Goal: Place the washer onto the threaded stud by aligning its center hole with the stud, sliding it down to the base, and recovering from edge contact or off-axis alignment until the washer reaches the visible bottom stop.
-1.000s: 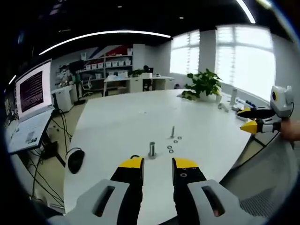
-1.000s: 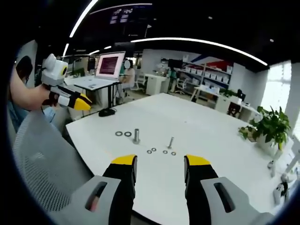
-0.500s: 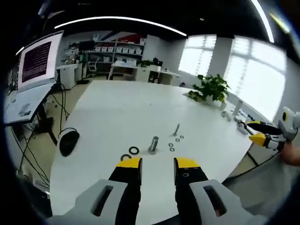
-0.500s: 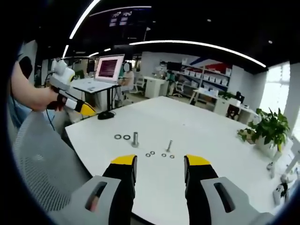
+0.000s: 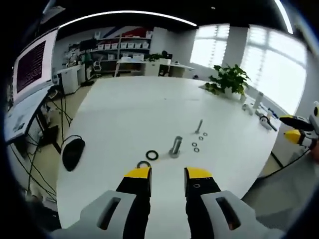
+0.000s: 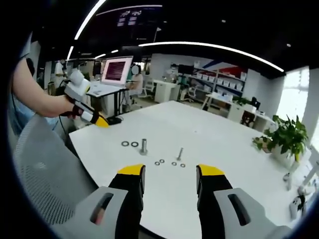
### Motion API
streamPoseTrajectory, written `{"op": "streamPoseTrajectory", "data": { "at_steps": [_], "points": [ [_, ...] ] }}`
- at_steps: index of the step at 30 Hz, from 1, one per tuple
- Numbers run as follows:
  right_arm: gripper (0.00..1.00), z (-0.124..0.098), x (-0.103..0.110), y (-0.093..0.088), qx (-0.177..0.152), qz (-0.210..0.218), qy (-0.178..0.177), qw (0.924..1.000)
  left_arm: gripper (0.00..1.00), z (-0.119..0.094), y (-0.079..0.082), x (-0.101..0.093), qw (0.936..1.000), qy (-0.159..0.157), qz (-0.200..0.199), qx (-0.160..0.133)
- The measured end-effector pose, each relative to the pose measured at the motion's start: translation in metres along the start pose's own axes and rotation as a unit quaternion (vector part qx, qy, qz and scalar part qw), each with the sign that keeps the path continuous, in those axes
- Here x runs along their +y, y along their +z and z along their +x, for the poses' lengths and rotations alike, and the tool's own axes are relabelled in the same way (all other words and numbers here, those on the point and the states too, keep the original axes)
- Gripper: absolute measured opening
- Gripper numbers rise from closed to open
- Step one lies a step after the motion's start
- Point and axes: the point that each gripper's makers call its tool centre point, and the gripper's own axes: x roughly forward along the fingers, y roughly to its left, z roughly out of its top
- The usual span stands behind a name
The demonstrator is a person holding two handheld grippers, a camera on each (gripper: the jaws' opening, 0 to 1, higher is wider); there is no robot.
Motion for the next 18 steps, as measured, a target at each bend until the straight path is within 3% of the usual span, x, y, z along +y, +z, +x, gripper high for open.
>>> {"op": "streamPoseTrajectory", "data": {
  "at_steps": [11,18],
  "points": [
    [0.43,-0.001,-0.001,-0.001,0.003,-0.004,-0.004,1.0000,0.23,0.031,-0.021,0.011,0.9988,0.001,0.018,0.045],
    [0.43,0.000,-0.002,-0.002,0.005,-0.005,-0.006,1.0000,0.22,0.047,-0.031,0.020,0.9977,0.007,0.007,0.067]
  ]
}}
